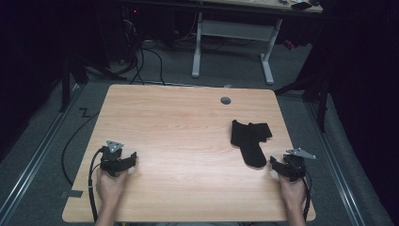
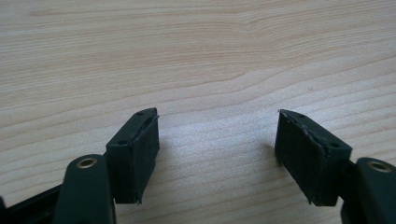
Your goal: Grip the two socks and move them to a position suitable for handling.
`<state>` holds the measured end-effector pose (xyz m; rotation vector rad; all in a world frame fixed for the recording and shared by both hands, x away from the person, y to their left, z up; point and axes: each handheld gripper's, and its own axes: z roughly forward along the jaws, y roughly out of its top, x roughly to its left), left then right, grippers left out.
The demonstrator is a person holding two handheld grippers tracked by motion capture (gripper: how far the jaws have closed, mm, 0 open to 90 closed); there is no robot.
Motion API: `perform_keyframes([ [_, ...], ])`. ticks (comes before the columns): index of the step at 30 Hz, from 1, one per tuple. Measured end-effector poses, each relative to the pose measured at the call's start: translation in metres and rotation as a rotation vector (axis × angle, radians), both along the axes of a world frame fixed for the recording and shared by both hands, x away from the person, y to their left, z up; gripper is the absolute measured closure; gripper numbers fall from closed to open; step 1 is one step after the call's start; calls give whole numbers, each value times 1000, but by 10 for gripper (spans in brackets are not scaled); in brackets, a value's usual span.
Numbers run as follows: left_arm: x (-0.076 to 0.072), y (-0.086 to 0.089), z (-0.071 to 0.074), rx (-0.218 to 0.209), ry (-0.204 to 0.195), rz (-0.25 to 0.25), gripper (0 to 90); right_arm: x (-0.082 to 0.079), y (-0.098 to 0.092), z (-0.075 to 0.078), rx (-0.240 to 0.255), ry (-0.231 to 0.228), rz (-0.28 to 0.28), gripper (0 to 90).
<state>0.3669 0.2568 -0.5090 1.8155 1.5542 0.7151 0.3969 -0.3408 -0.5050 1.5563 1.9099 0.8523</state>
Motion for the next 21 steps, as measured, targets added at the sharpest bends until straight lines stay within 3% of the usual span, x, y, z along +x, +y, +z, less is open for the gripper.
perform_keyframes([
  [21, 0, -1, 0, -1, 0, -9, 301, 0, 1, 0, -3, 0, 26, 448],
])
